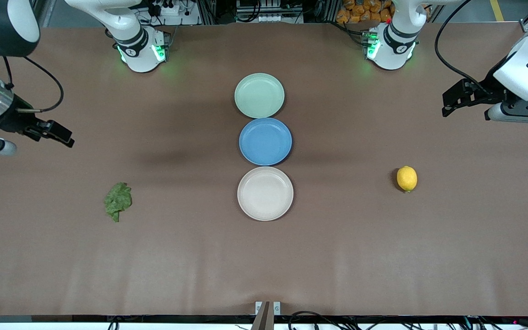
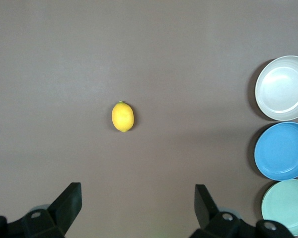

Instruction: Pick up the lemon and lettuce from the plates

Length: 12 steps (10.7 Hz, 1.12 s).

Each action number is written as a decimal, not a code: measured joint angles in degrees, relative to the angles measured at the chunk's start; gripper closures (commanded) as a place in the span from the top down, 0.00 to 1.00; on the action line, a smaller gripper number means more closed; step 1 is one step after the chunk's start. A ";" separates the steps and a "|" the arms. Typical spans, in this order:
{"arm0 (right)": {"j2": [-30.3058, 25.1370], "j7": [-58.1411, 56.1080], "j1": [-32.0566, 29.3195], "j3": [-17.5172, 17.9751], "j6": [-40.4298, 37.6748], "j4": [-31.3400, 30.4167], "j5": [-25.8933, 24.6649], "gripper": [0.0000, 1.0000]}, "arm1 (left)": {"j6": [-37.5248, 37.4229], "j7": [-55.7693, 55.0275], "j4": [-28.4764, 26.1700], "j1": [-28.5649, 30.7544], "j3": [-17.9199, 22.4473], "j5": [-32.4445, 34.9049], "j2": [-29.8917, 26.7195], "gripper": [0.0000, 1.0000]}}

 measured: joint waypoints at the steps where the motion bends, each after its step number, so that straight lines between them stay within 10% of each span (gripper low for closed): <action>1: -0.62 0.00 -0.10 0.00 -2.21 0.87 -0.03 1.00 | -0.01 0.00 0.00 -0.01 -0.02 0.00 0.00 1.00; 12: -1.33 -2.49 -0.82 -0.77 -11.09 11.41 -1.12 1.00 | -0.09 0.00 0.02 -0.04 -0.06 0.00 0.00 1.00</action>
